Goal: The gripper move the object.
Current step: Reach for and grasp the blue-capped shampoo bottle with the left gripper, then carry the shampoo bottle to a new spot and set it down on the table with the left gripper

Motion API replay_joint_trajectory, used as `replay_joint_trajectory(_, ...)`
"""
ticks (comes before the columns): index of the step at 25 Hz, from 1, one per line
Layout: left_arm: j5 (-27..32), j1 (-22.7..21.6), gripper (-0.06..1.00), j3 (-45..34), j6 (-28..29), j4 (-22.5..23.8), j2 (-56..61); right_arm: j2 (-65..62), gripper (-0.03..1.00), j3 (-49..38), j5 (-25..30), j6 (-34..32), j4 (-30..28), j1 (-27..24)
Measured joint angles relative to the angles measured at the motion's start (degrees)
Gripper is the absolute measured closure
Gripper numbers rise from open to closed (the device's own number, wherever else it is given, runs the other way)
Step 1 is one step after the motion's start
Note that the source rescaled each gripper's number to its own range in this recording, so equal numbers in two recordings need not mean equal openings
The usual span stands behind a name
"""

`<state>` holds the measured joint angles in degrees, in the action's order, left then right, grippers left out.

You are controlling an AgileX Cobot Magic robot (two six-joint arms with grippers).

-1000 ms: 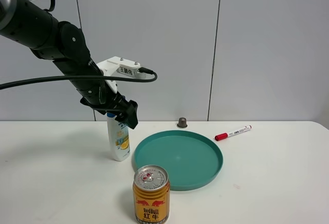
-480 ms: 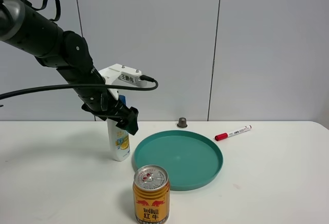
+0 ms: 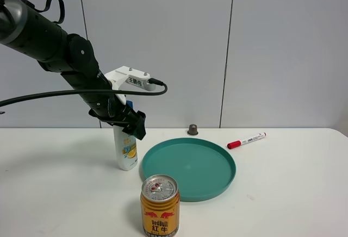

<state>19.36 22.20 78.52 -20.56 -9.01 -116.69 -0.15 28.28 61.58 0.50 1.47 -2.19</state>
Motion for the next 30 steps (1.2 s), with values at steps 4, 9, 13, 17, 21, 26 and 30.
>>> replay_joint_trajectory(4, 0.0, 0.0, 0.33, 0.0, 0.0, 0.0, 0.0, 0.0, -0.03, 0.0, 0.0, 0.0, 0.0, 0.0)
replay_joint_trajectory(9, 0.0, 0.0, 0.56, 0.0, 0.0, 0.0, 0.0, 0.0, -0.03, 0.0, 0.0, 0.0, 0.0, 0.0)
replay_joint_trajectory(13, 0.32, 0.0, 0.91, 0.0, 0.0, -0.21, 0.0, 0.0, -0.03, 0.0, 0.0, 0.0, 0.0, 0.0)
replay_joint_trajectory(17, 0.31, 0.0, 0.94, 0.0, 0.0, -0.25, 0.0, 0.0, -0.03, 0.0, 0.0, 0.0, 0.0, 0.0)
replay_joint_trajectory(21, 1.89, 0.0, 0.94, 0.0, 0.0, -0.14, 0.68, 0.0, -0.03, 0.0, 0.0, 0.0, 0.0, 0.0)
replay_joint_trajectory(26, 4.7, 0.0, 0.94, 0.0, 0.0, 0.07, 4.9, 0.0, -0.03, 0.0, 0.0, 0.0, 0.0, 0.0)
replay_joint_trajectory(30, 5.43, 0.06, 0.94, 0.0, 0.0, 0.07, 11.55, 0.0, -0.03, 0.0, 0.0, 0.0, 0.0, 0.0)
